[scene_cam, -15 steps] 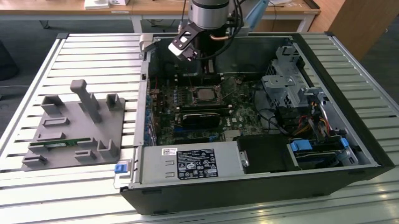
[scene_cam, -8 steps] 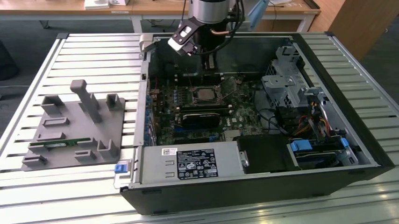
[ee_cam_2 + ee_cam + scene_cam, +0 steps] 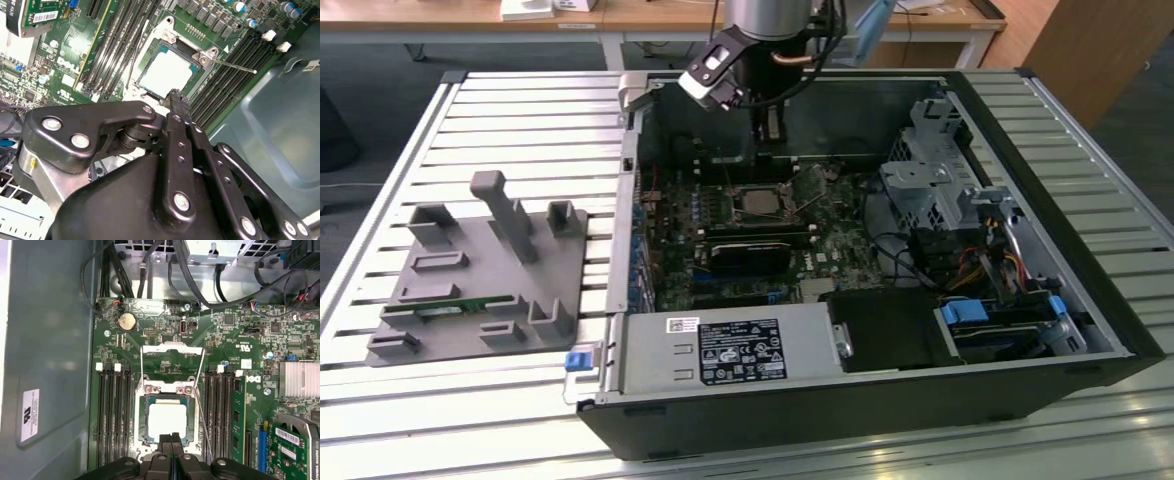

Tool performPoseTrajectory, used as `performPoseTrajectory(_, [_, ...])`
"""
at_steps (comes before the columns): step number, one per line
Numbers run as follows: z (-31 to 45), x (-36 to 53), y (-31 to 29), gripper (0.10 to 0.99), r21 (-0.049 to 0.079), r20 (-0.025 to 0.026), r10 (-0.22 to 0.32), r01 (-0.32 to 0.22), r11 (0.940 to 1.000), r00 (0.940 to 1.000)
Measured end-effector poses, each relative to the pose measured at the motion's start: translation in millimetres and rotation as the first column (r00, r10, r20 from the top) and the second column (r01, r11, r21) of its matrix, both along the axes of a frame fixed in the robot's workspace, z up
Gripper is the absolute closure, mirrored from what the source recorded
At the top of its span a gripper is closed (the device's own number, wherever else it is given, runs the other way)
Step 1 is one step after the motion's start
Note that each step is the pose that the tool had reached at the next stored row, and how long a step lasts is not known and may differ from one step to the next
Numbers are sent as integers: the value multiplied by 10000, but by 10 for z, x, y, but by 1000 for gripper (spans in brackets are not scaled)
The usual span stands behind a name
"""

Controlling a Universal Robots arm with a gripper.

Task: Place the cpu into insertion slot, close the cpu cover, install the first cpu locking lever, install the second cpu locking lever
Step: 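Close the cpu cover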

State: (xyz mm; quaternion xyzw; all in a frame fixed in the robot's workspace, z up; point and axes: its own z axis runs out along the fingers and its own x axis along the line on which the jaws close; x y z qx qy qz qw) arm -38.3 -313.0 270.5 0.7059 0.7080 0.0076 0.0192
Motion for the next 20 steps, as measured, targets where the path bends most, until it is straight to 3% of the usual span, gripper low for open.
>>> performPoseTrajectory(9, [116,0,16,980,-1,-1,0,0,10000,10000])
performPoseTrajectory(20, [347,0,36,980,0,0,0,0,10000,10000])
